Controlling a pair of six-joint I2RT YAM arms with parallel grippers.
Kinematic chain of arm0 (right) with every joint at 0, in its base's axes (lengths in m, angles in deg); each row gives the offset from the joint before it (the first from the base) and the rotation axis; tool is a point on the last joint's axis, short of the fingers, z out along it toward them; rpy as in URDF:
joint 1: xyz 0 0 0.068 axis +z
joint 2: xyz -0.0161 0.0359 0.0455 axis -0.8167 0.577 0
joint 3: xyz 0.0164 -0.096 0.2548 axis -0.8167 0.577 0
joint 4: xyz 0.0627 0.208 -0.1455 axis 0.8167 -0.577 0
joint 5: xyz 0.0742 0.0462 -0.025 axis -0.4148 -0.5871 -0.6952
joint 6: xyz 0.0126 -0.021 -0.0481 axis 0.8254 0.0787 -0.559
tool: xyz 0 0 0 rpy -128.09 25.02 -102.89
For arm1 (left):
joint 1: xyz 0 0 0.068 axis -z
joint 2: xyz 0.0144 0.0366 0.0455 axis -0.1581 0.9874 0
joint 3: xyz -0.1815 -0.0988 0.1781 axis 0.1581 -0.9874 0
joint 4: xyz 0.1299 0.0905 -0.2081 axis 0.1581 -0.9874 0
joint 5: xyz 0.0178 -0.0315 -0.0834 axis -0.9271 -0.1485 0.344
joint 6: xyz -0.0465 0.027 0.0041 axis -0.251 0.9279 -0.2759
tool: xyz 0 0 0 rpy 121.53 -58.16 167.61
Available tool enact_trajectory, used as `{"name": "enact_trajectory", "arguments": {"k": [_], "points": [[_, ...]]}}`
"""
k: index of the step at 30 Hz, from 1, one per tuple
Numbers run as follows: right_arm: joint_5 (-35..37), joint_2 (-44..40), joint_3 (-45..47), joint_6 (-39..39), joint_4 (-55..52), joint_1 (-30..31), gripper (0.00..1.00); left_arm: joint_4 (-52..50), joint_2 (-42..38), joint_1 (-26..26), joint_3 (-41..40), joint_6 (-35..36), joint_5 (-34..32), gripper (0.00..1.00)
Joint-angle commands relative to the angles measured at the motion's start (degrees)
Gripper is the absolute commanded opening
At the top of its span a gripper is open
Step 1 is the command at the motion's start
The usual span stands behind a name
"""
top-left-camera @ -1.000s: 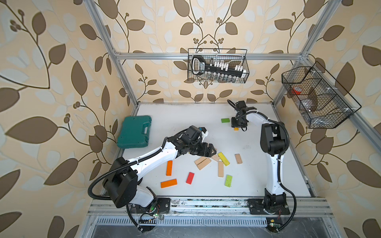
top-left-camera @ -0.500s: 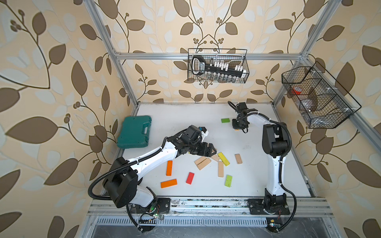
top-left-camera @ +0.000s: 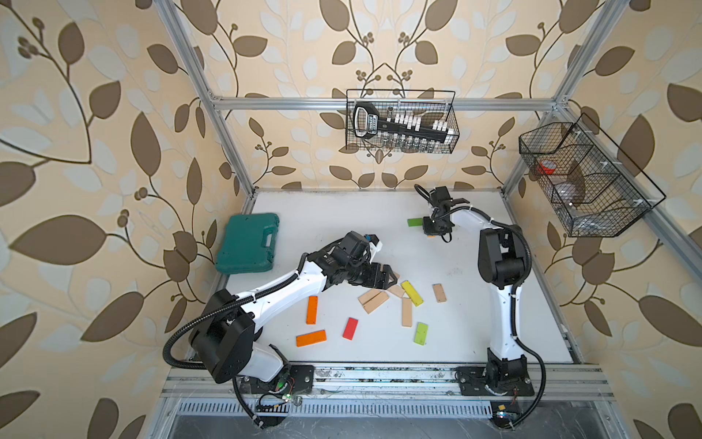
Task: Assemble a giraffe with building blocks
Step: Assemble the building block at the center of the board.
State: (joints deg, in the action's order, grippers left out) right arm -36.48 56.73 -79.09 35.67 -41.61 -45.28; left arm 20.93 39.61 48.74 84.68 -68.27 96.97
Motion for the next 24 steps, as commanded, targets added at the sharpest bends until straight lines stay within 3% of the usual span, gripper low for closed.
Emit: {"name": "enact_trajectory", "arguments": {"k": [1,10,18,24], "points": [[-1.16,3.0,-2.02,-0.07,-2.15,0.46,0.21,0.94,-0.65,-0.87,-0.36,1.47,0.91,0.9],[-1.07,3.94,-3.18,0.3,-3.11,0.8,0.24,0.85,-0.64,-1.04,-0.45,1.63,0.99,0.9],[-0.46,3.33,-2.64,0.3,-3.61,1.03,0.4,0.85,-0.74,-1.09,-0.54,1.66,0.95,0.9],[-0.48,2.97,-2.23,0.33,-3.69,0.98,0.35,0.7,-1.09,-1.13,-0.71,1.65,0.82,0.9]]}}
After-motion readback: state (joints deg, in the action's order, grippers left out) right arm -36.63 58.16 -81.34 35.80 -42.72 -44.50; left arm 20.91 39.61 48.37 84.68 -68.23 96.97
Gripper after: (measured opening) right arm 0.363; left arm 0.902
